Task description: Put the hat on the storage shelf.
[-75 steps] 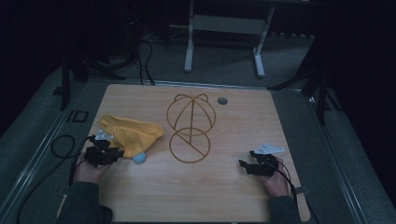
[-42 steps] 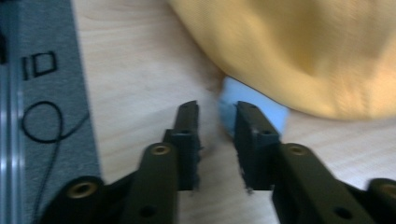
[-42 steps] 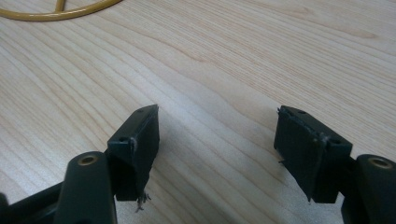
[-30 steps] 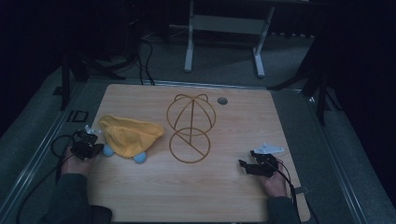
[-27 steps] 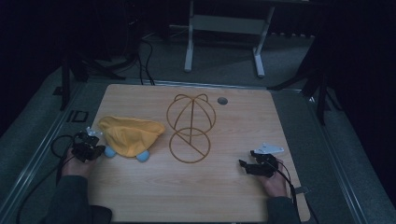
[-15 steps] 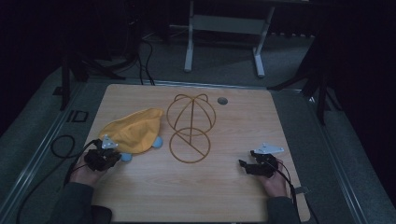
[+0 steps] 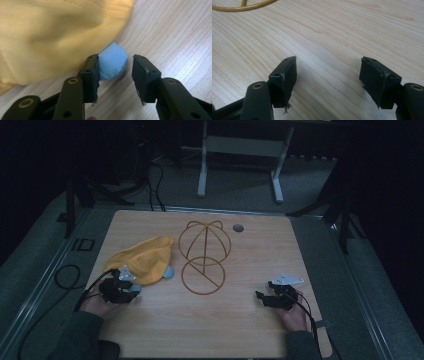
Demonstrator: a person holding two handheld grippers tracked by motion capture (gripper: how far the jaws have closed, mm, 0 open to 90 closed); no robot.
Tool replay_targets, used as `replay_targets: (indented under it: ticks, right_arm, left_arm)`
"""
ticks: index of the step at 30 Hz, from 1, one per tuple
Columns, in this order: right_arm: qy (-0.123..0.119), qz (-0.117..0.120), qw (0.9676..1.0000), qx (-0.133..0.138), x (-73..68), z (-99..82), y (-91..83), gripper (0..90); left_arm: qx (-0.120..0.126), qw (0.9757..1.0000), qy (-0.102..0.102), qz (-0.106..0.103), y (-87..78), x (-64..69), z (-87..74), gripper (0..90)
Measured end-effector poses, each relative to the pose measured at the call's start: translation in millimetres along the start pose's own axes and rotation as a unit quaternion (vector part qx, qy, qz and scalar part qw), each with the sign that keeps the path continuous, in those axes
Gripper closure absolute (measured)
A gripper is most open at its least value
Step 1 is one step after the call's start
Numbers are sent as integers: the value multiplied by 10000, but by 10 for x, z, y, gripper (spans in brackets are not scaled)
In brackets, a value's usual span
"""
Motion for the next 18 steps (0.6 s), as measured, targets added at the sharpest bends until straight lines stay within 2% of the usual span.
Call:
replay_targets:
  ticks: [4, 6, 11, 15, 18]
  right_arm:
    - [2, -2, 10000, -1, -1, 0, 0, 299]
    - [1, -5, 10000, -2, -1, 0, 1, 298]
    - [1, -3, 10000, -3, -2, 0, 1, 296]
    - [0, -3, 10000, -3, -2, 0, 1, 296]
    - [1, -2, 10000, -4, -2, 0, 1, 296]
  left_arm:
    - [-79, 9999, 56, 69, 59, -17, 25, 536]
    - [-83, 9999, 4, 104, 97, -42, 58, 546]
    - [-166, 9996, -113, 206, 159, -114, 125, 651]
    - [-240, 9987, -29, 440, 180, -116, 170, 792]
    - [-251, 9985, -26, 495, 166, -111, 194, 834]
Point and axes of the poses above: each handheld gripper's, and its own axes: y roughly forward along the jaws, z roughly out of its top, x roughly to its right, the point moved 4 cm from there along y, roughly forward along the jaws, and after that the axes turned 11 degrees about z, right-handed, at the moved point
